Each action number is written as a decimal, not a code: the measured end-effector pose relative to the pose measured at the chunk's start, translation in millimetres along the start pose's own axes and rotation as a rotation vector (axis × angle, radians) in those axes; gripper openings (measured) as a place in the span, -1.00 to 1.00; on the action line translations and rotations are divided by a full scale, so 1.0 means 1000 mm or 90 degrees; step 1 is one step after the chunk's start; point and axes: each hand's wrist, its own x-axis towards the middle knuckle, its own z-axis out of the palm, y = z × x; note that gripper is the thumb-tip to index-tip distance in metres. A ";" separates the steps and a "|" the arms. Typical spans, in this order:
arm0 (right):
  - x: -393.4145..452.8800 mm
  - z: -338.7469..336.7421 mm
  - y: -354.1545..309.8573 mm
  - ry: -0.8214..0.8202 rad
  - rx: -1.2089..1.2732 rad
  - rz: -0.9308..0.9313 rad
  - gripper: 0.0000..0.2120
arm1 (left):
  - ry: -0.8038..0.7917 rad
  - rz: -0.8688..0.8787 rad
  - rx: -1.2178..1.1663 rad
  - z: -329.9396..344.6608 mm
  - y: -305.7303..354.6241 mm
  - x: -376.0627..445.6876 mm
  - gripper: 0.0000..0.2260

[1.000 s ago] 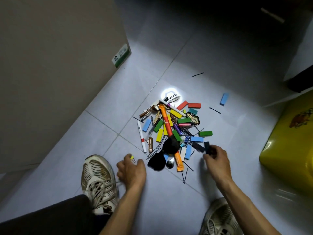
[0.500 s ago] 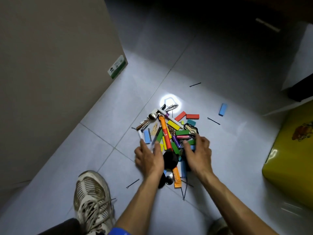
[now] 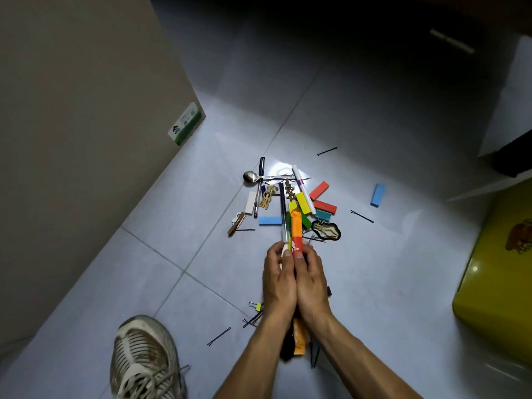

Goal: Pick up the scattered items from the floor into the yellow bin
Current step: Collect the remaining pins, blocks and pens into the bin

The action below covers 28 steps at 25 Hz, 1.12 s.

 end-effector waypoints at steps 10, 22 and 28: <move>-0.042 -0.040 -0.055 -0.032 0.116 -0.137 -0.84 | 0.004 0.114 -0.039 0.000 0.055 -0.063 -0.83; -0.076 -0.272 -0.170 0.229 0.252 -0.318 -0.90 | -0.205 0.384 0.043 0.176 0.202 -0.204 -0.83; -0.048 -0.416 -0.168 0.352 0.352 -0.269 -0.89 | -0.388 0.437 0.104 0.317 0.225 -0.235 -0.72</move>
